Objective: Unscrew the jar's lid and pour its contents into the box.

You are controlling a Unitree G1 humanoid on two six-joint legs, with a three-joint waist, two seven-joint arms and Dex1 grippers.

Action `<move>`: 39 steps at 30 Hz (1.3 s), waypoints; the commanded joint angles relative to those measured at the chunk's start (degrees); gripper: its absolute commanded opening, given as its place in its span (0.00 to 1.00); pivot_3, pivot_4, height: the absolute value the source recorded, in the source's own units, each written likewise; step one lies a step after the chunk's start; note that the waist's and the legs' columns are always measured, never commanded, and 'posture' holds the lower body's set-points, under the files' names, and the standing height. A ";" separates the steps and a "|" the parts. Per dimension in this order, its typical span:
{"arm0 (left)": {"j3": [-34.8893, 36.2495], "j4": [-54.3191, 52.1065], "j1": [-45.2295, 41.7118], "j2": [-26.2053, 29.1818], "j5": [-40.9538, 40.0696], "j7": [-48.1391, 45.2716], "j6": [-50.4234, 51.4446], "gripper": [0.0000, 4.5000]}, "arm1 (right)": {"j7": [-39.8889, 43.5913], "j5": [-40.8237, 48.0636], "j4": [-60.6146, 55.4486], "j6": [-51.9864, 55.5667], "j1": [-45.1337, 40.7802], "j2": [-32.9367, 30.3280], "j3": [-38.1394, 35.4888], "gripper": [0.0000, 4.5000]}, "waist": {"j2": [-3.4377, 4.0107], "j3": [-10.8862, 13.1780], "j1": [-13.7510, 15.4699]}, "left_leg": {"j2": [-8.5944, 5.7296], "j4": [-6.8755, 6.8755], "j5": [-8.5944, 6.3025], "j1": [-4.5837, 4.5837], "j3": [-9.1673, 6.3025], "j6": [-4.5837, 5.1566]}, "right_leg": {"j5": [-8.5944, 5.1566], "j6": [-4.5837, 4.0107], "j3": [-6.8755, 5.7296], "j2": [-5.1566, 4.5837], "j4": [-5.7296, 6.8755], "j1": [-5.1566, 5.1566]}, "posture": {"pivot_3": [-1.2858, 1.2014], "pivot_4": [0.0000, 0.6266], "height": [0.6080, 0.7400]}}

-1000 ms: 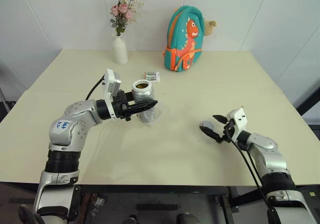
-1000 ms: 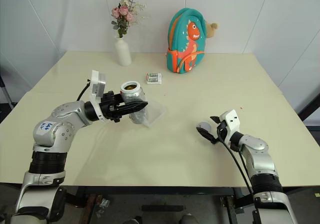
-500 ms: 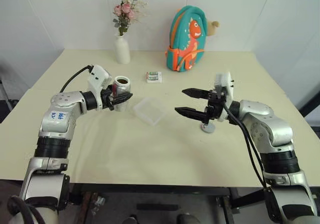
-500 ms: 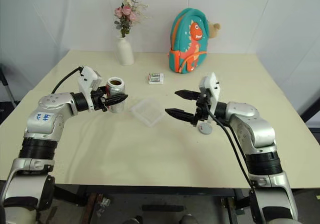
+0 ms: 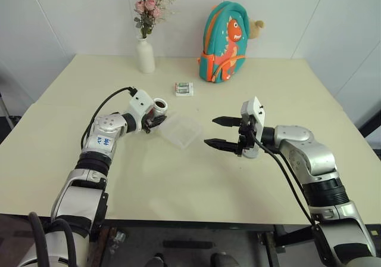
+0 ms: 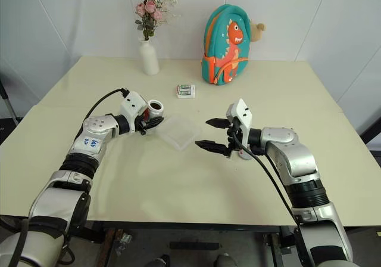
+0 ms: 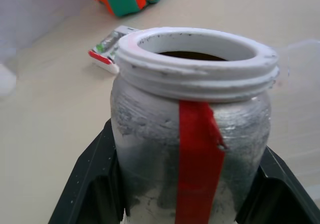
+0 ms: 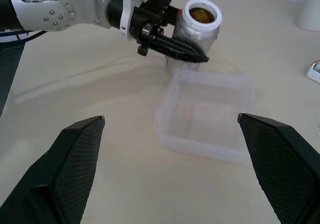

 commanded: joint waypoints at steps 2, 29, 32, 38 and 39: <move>-0.24 1.17 -4.30 0.98 4.01 6.33 -7.87 0.54 | -0.95 1.22 -3.14 -0.26 1.19 0.22 -2.14 1.00 | 0.00 0.00 0.13 | -0.02 0.10 0.00 0.01 0.00 0.00 | 0.02 0.04 0.00 -0.02 0.03 0.07 | 0.52 0.24 1.00; -54.75 12.56 -25.27 2.58 79.23 77.17 -10.69 0.54 | -9.38 6.42 -8.63 4.21 5.74 5.00 -5.88 1.00 | -0.04 0.02 0.46 | -0.11 0.06 0.00 0.00 0.00 -0.01 | -0.07 0.16 0.05 -0.02 0.27 -0.01 | 0.52 0.24 1.00; -54.83 13.81 -25.89 2.75 78.77 74.33 -11.71 0.54 | -9.44 6.39 -8.54 4.05 5.71 4.99 -5.77 1.00 | -0.04 0.02 0.43 | -0.13 0.06 0.00 -0.01 -0.01 -0.01 | -0.08 0.17 0.05 -0.03 0.26 -0.01 | 0.52 0.24 1.00; -50.19 11.42 -24.08 5.55 72.56 70.91 -17.60 0.54 | -9.40 6.48 -8.17 3.93 5.95 4.69 -6.17 1.00 | -0.04 0.02 0.28 | -0.11 0.06 0.01 0.00 0.00 -0.01 | -0.08 0.16 0.05 -0.01 0.33 -0.03 | 0.52 0.24 1.00; -49.50 10.89 -23.74 6.04 71.70 70.46 -18.44 0.54 | -9.44 6.52 -8.19 3.96 5.98 4.67 -6.17 1.00 | -0.04 0.02 0.26 | -0.11 0.07 0.01 0.00 0.00 -0.01 | -0.08 0.16 0.06 -0.02 0.32 -0.03 | 0.52 0.24 1.00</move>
